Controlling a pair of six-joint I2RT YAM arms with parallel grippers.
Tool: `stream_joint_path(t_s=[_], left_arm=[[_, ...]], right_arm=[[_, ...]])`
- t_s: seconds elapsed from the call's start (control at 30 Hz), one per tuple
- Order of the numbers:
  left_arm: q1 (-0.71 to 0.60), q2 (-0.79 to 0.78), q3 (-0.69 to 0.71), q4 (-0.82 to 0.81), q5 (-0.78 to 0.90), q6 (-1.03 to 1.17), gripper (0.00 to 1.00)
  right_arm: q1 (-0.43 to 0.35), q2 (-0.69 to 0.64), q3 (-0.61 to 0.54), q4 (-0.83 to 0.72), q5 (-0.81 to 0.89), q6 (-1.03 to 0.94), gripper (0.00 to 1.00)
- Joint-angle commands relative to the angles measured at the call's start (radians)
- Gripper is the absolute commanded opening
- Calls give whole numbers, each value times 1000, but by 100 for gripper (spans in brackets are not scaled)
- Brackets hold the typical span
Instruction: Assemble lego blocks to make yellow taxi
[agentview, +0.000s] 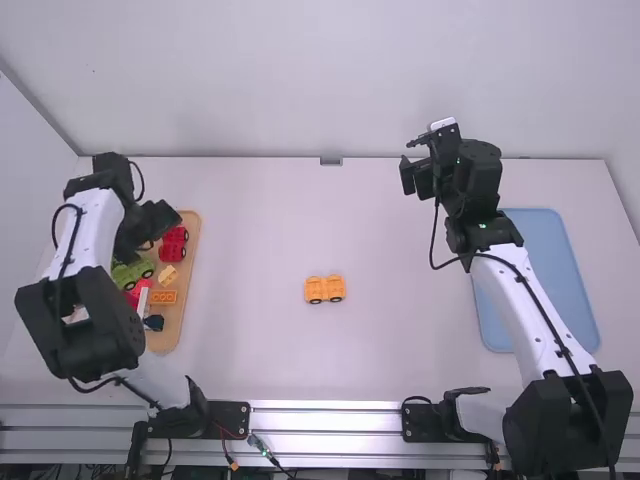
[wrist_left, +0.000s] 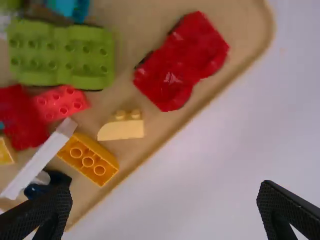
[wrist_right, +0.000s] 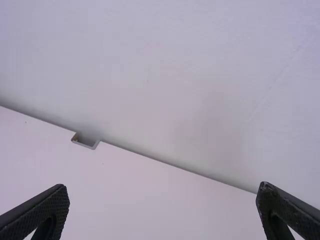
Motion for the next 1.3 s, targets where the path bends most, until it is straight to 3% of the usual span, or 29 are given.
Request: stream_joint_path(t_s=[0.0,0.27,0.6,0.8,1.03,1.13,1.27], left_arm=[[34,4,-46,11,76,-129,99],[91,4,-190,160,72,-186,99],[155,4,-208,124,25,-266,99],[157,4,-205,72,-137,-270,99],[209,4,-206,18,-160,-272,99],[253,4,-207,11,-130,-146,99],[292,4,-208,34,-118,260,99]], right_arm=[[-4,3,40,2,-5,5,99],[-5,3,40,3,-5,5,99],[-3,3,40,-1,-5,5,99],[-3,3,40,0,-5,5,99],[-3,3,40,3,-5,5,99],[-3,3,40,-1,-5,5,99],[-3,3,40,3,-5,5,99]])
